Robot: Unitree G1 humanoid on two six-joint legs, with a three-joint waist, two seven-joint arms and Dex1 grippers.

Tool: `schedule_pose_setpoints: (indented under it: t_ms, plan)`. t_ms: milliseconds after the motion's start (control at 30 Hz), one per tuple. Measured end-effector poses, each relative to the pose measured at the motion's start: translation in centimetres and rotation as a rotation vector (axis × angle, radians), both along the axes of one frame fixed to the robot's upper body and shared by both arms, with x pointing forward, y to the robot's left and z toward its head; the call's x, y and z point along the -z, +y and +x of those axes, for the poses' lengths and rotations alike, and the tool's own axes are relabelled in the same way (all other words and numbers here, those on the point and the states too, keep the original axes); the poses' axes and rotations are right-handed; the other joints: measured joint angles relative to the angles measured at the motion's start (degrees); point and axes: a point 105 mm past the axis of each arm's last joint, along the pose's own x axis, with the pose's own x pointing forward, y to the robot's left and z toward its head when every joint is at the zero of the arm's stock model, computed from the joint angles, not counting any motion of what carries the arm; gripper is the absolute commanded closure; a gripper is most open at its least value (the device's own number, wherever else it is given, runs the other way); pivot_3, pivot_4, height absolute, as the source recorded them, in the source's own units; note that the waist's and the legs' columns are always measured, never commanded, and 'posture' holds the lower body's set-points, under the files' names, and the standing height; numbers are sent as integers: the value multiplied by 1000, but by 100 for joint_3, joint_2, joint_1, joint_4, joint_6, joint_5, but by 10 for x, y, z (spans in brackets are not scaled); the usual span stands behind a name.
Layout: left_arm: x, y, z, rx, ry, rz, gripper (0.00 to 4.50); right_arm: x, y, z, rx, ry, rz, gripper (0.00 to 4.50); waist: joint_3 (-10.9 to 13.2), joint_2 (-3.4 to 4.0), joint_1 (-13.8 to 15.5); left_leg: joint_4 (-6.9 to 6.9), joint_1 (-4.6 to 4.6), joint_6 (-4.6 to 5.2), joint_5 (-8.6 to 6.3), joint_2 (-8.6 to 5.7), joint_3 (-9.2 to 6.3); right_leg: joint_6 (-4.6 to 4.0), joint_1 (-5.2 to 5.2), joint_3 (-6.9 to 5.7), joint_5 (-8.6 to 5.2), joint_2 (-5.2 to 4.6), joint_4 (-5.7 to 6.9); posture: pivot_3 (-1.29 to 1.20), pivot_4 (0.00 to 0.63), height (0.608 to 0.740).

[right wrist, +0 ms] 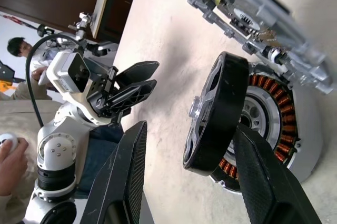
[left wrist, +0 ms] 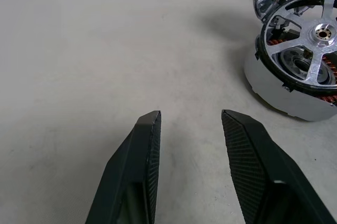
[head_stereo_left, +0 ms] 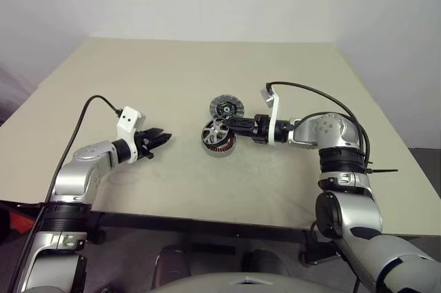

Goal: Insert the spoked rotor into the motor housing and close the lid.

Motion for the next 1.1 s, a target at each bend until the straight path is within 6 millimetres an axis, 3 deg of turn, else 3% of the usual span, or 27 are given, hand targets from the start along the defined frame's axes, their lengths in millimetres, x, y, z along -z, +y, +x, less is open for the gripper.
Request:
schedule_pose_setpoints:
  t_ms: [233,533,867,1100]
  plan:
    - [0,0,0,0,0,0,2556,2,0,0,3,-10,-8,1645,0,0,-1,0,0,0,0,0,0,0,0,0,0,0,0,0,0,740]
    - [0,0,0,1,1,0,2556,-5,-10,12,102,-217,-46,1645,0,0,-17,0,0,1,0,0,0,0,0,0,0,0,0,0,0,740]
    - [-2,-1,1,4,-4,1,2556,-4,-11,10,103,-230,-43,1645,0,0,-25,0,-1,1,0,-1,0,0,0,0,0,0,0,0,0,740]
    - [-1,-1,1,3,-3,1,2556,8,0,2,-16,-450,-224,1645,0,-1,-25,0,-1,3,-1,0,0,0,0,0,0,0,-1,0,0,740]
